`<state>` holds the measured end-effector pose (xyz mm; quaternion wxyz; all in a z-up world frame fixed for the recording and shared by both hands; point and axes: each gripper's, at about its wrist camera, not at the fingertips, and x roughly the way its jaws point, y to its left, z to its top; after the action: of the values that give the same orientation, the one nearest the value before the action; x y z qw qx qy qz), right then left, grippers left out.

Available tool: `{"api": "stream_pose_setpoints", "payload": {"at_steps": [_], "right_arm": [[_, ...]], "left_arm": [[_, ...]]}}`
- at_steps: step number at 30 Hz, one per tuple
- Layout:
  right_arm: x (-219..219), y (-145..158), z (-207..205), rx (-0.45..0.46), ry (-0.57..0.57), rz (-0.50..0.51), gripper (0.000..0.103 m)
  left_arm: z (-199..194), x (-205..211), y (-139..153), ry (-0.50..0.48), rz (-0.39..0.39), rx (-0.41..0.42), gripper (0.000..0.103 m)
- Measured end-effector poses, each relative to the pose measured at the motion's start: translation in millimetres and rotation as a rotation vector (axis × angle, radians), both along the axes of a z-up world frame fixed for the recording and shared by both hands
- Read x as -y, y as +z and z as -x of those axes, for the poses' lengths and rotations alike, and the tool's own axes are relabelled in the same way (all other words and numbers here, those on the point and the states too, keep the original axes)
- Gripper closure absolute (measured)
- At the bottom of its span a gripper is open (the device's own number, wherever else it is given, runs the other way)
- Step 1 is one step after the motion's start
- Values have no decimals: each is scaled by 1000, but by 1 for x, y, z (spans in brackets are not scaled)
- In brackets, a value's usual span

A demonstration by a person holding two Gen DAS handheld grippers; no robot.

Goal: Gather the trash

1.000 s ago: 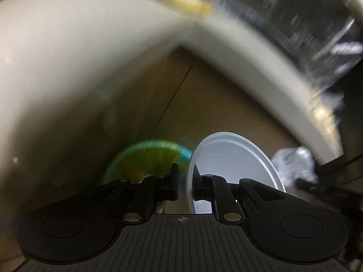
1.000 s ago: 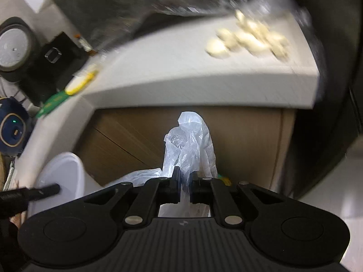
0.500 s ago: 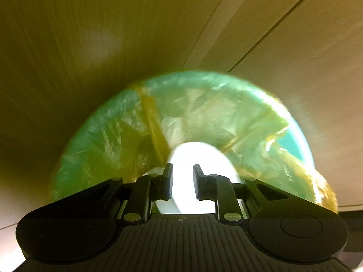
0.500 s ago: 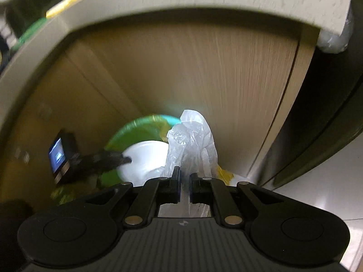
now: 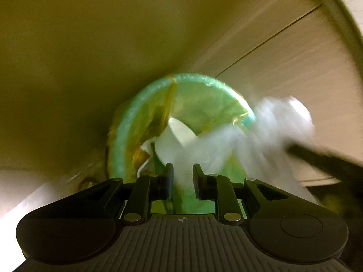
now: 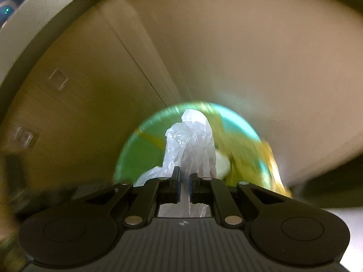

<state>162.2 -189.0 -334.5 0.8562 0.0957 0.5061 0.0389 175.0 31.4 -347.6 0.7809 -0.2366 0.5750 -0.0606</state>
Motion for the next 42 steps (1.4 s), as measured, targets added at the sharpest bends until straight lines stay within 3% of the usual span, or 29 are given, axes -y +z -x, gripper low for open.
{"api": "stream_pose_setpoints", "payload": {"at_steps": [3,5,7,10,14,16,18,20,22,25,29,30,34,38,42], "right_arm": [[-26,-46,-34,29,89,115,96],[-39,-94,-56,-14,139,166,96],[-41,-146,-70,-134,149,132,96],[-41,-204,-74,-343,90,2,96],[-30,-209,-62,-400,37,-56,95],[-23,-210,-60,-473,27,-98,83],[-16,-203,-58,-497,-10,-123,80],[-8,-176,-53,-443,-64,-123,77],[-3,-141,-48,-381,-102,-156,64],[-6,-75,-35,-290,-127,-158,62],[-8,20,-19,-160,-83,-124,60],[4,43,-12,-124,-65,-124,56],[-22,134,-10,65,46,-46,41],[-51,201,-22,247,102,58,32],[-68,249,-45,361,113,177,29]], "left_arm": [[16,-8,6,-4,7,7,82],[21,-13,3,-11,8,-5,82],[24,-16,0,-16,17,-24,82],[22,-19,2,-29,37,-32,82],[15,-16,7,-66,43,-30,82],[9,-14,14,-84,49,-18,82],[3,-11,20,-96,51,-12,82],[0,-9,38,-107,59,7,82],[-4,-5,63,-133,63,30,82],[-10,1,109,-176,77,85,82],[-28,2,182,-214,79,179,82],[-30,-2,201,-216,72,195,82],[-51,-24,258,-192,42,303,82],[-66,-62,285,-133,64,425,82],[-88,-97,284,-65,66,426,82]]}}
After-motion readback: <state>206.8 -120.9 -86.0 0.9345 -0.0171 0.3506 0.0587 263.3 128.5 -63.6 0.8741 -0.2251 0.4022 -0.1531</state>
